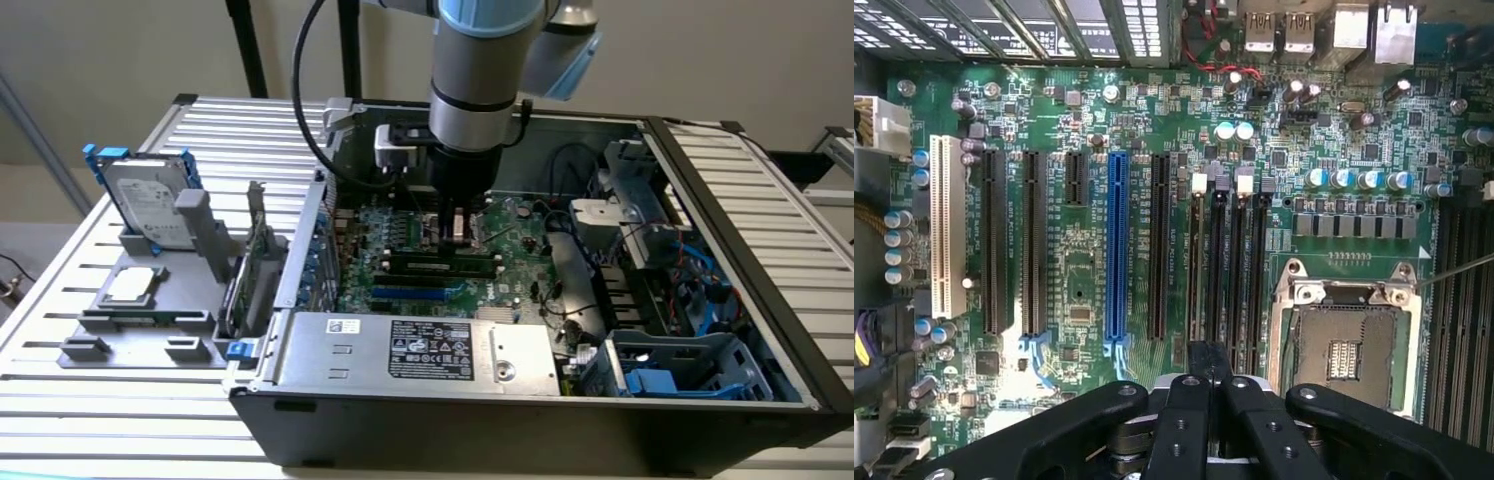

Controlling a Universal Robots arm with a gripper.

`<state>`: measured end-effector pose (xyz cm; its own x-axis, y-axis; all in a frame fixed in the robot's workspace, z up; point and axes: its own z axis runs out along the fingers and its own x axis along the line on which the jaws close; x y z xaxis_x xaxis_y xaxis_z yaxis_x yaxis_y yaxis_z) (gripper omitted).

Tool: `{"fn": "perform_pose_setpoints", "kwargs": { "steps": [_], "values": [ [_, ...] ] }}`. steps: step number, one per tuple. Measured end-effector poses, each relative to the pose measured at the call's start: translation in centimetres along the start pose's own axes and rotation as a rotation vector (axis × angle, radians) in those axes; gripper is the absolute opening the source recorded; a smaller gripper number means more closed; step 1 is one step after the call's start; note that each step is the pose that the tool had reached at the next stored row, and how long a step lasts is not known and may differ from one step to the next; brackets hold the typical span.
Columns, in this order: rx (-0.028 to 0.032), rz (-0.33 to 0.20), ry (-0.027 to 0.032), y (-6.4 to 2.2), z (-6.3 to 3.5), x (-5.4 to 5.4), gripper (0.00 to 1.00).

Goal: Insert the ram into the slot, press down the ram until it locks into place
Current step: 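Press down the ram until it locks into place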

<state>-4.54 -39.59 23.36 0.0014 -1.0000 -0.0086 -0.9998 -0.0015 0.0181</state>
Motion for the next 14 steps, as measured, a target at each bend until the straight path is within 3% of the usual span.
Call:
{"fn": "perform_pose_setpoints", "kwargs": {
  "steps": [10, 12, 14],
  "values": [
    [-0.0006, 0.000, 0.0010, -0.01, 0.67, 0.0, 0.11],
    [-0.0023, 0.000, -0.0018, -0.02, 0.47, 0.0, 0.11],
    [-0.0061, 0.000, -0.0003, -0.01, -0.36, 0.0, 0.11]
  ]
}}
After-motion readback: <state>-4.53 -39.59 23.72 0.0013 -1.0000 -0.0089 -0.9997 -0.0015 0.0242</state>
